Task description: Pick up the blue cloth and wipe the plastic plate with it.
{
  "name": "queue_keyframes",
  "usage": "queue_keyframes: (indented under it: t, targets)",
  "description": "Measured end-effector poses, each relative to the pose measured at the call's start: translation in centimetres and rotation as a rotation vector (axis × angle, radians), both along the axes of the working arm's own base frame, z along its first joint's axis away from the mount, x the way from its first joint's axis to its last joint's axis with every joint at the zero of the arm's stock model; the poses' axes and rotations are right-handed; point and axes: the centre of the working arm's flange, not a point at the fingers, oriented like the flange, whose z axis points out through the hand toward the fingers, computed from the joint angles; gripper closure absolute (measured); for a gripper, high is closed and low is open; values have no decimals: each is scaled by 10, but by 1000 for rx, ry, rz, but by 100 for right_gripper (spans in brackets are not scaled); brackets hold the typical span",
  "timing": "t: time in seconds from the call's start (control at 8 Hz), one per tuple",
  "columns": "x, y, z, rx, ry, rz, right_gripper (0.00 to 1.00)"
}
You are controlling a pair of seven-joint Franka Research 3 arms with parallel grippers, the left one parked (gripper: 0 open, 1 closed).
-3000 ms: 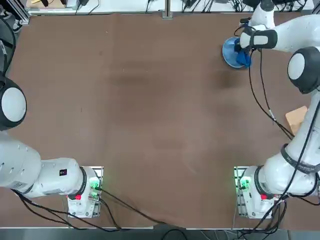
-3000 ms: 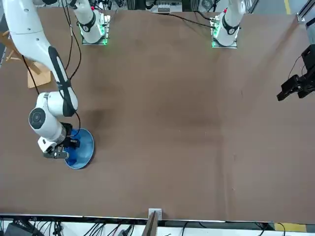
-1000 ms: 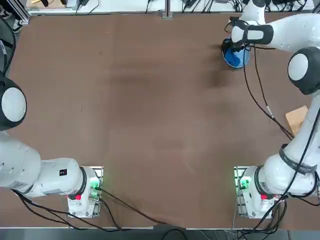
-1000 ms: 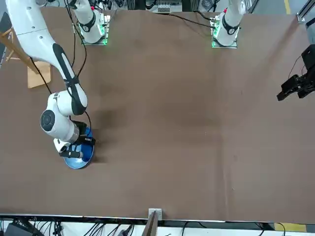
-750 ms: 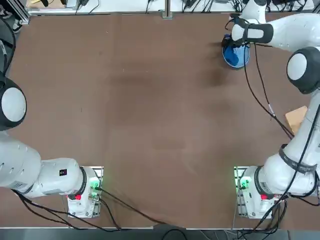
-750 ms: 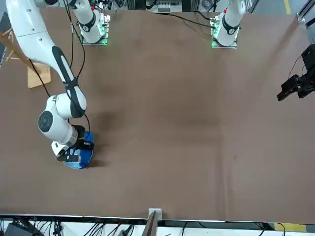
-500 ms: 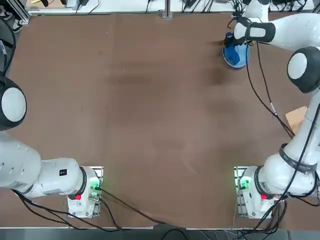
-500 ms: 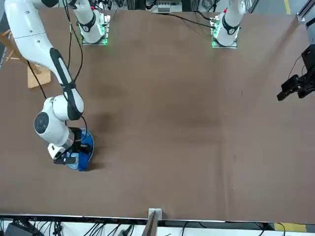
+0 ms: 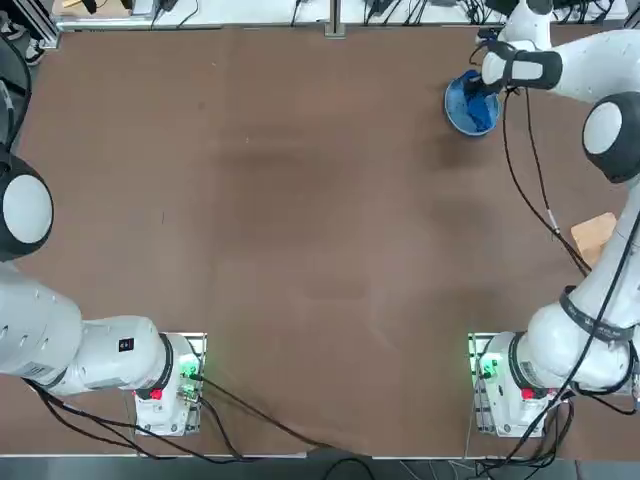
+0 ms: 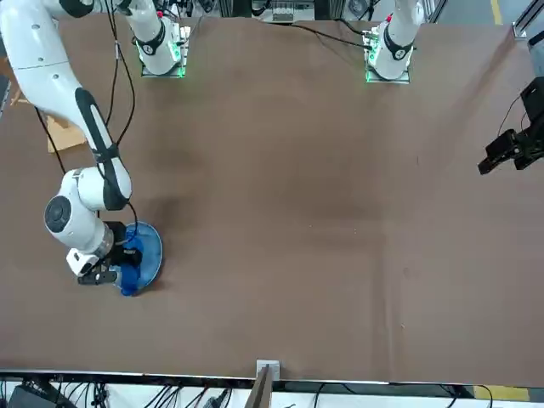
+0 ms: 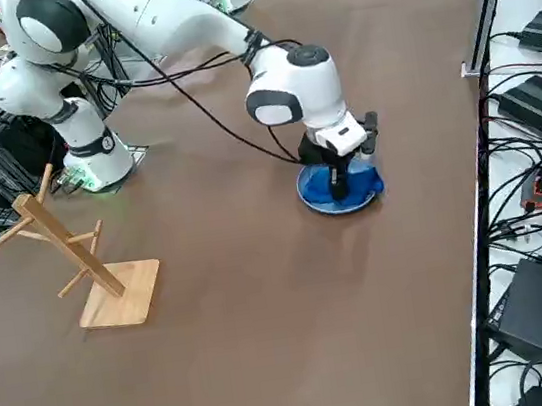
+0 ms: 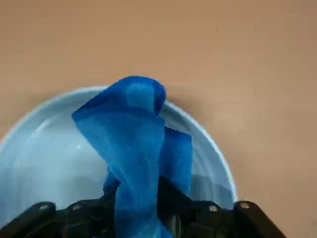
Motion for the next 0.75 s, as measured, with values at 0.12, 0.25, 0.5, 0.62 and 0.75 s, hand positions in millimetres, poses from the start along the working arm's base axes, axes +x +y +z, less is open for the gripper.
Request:
queue_keyframes:
  t: [0.12, 0.25, 0.5, 0.62, 0.75]
  targets:
    - [-1, -2, 0, -1, 2, 5, 77]
    - [-2, -2, 0, -1, 4, 5, 77]
    - [-9, -4, -1, -5, 52, -17, 77]
    - [-16, -2, 0, -10, 108, -44, 77]
    - [-23, 6, 0, -15, 164, -73, 77]
